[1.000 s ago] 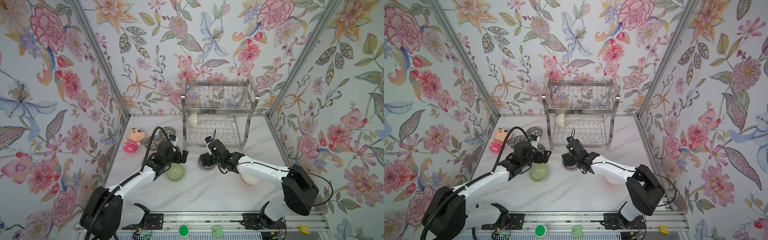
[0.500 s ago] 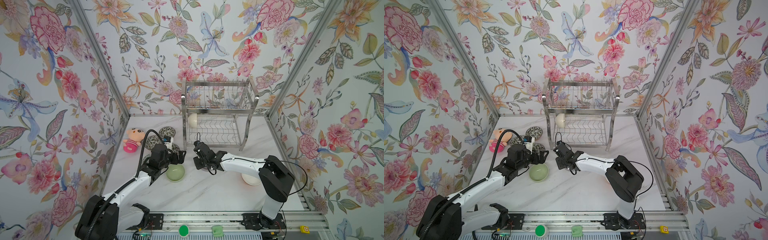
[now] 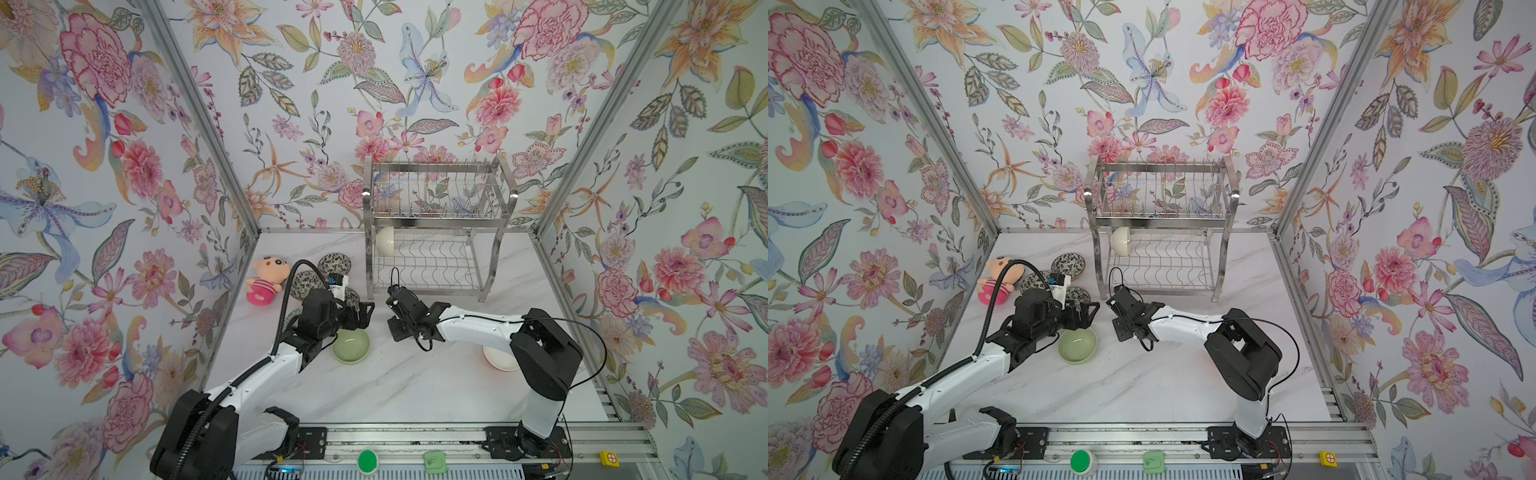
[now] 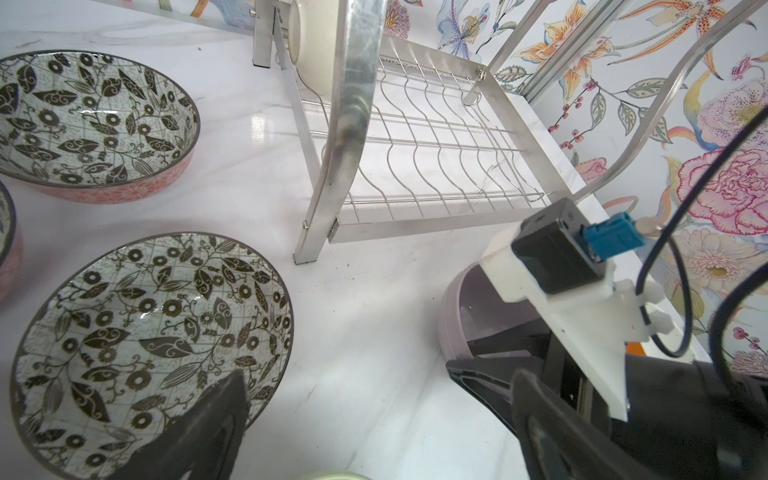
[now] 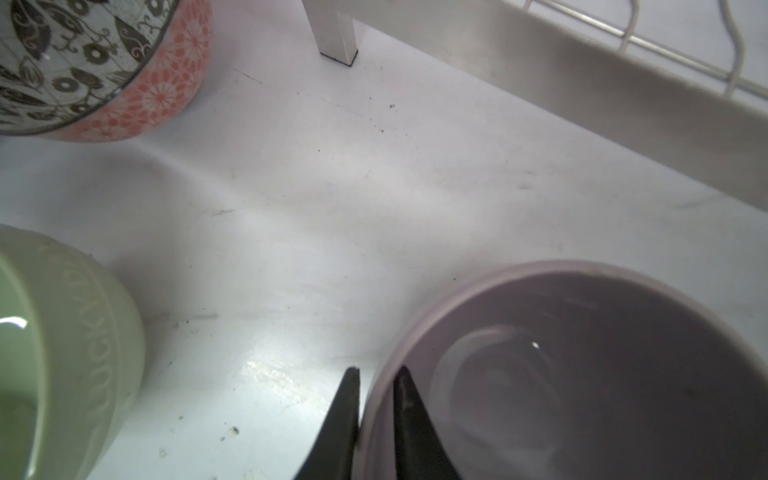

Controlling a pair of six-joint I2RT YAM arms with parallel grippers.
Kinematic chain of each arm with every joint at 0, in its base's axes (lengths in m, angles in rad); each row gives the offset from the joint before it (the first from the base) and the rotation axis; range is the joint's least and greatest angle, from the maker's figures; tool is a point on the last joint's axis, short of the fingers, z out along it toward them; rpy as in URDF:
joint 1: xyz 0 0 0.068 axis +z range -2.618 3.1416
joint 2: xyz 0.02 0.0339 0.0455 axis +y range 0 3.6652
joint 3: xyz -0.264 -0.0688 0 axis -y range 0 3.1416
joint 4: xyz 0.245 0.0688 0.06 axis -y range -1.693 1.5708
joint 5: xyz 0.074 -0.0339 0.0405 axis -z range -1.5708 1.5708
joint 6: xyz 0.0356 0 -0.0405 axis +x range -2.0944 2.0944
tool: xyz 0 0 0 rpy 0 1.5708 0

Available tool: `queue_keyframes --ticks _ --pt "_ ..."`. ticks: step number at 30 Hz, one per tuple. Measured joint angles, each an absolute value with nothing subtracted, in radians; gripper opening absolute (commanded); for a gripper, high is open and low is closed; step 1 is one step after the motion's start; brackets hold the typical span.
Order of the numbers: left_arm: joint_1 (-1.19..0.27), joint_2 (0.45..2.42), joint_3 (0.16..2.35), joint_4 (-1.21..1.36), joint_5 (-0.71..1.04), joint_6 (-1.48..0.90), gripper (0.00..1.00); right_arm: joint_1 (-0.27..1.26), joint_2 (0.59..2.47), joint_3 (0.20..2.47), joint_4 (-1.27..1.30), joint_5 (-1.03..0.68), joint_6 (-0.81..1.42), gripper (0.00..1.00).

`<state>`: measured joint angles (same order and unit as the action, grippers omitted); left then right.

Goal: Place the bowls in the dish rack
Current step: 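Lift the lilac bowl with the right gripper toward the dish rack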

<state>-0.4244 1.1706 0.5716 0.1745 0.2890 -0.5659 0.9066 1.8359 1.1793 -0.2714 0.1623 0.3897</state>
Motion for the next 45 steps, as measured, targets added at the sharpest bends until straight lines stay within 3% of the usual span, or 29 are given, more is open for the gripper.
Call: queue_keyframes --ticks 4,16,26,31,45 --pt "-0.424 1.176 0.572 0.177 0.292 -0.566 0.99 0.887 1.814 1.175 -0.268 0.138 0.386 0.00" --pt "-0.454 1.203 0.609 0.162 0.307 -0.566 0.99 0.759 1.570 0.977 -0.091 -0.199 0.424 0.00" --pt "-0.580 1.282 0.723 0.158 0.262 -0.549 0.99 0.593 1.493 0.856 0.336 -0.430 0.583 0.00" --pt "-0.616 1.316 0.754 0.158 0.235 -0.539 0.99 0.537 1.521 0.830 0.540 -0.480 0.657 0.00" --pt "-0.636 1.386 0.834 0.157 0.200 -0.512 0.99 0.437 1.857 0.904 0.970 -0.558 0.886 0.00"
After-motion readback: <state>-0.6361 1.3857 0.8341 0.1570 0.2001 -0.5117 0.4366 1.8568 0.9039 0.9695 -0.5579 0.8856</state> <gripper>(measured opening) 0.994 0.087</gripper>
